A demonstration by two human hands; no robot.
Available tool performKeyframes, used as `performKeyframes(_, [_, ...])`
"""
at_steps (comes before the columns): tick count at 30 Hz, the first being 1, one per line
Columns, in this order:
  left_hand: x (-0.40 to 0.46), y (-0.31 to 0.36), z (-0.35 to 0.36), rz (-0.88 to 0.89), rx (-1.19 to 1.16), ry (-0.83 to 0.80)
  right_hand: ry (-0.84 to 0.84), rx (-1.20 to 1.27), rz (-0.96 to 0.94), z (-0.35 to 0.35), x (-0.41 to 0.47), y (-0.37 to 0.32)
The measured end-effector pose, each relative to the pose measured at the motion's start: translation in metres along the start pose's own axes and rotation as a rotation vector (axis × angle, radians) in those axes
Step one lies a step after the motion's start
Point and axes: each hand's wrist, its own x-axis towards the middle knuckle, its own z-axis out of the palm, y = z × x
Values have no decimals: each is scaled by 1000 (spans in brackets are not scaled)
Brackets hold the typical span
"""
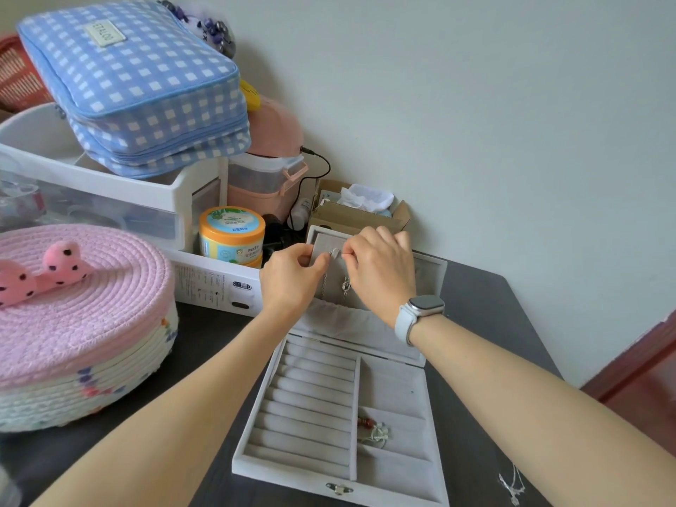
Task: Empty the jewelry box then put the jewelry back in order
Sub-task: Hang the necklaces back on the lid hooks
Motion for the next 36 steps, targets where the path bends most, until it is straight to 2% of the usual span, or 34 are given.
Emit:
performKeyframes(8, [-8,-2,-5,20,9,-50,-80,50,-32,5,-36,2])
performKeyframes(11, [-17,-5,-8,39,29,-21,-108,72,-12,4,-58,3])
performKeyframes(14, [-40,-1,-11,160,128,92,-110,85,43,-4,-88,9])
performKeyframes(16, [-60,6,-8,274,204,99,-142,87,81,-11,-108,18])
performKeyframes(19, [-89,20,10,438,309,-34,-207,79,138,-25,-138,38])
performKeyframes(21, [-110,32,26,495,375,-209,-242,88,203,-38,-155,54])
performKeyframes(24, [-139,48,52,430,485,-538,-257,85,305,-58,-174,82])
performKeyframes(28, [-163,49,82,364,761,-797,-333,61,461,-74,-192,123])
performKeyframes(33, [-168,34,92,296,849,-805,-584,65,630,-77,-195,160])
performKeyframes(36, [-169,34,92,301,864,-809,-651,111,655,-70,-191,168])
